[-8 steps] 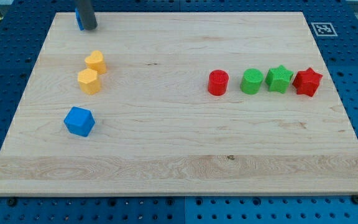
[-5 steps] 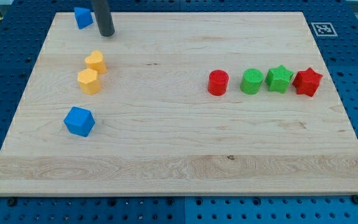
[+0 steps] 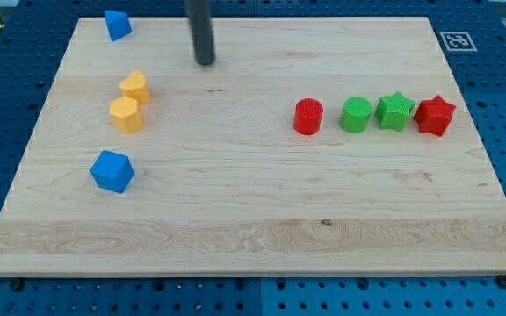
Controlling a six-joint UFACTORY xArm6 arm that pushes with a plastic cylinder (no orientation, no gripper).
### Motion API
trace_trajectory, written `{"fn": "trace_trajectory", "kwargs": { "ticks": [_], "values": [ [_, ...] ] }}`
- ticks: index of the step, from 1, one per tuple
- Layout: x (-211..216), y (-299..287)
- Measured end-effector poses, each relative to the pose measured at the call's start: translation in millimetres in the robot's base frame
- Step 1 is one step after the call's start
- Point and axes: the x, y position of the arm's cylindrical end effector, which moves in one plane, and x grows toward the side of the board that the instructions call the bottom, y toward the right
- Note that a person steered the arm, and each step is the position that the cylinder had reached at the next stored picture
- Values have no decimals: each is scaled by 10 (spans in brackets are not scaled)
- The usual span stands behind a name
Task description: Move the green star at the top of the board
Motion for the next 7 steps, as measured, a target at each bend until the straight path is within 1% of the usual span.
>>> {"fn": "trace_trajectory", "kwargs": {
  "ticks": [1, 2, 3, 4, 5, 6, 7],
  "values": [
    [492, 431],
    [1114, 444],
    [1561, 794],
    [1670, 1686],
    [1670, 2390],
    [1568, 2747],
    [1404, 2615]
  ]
}}
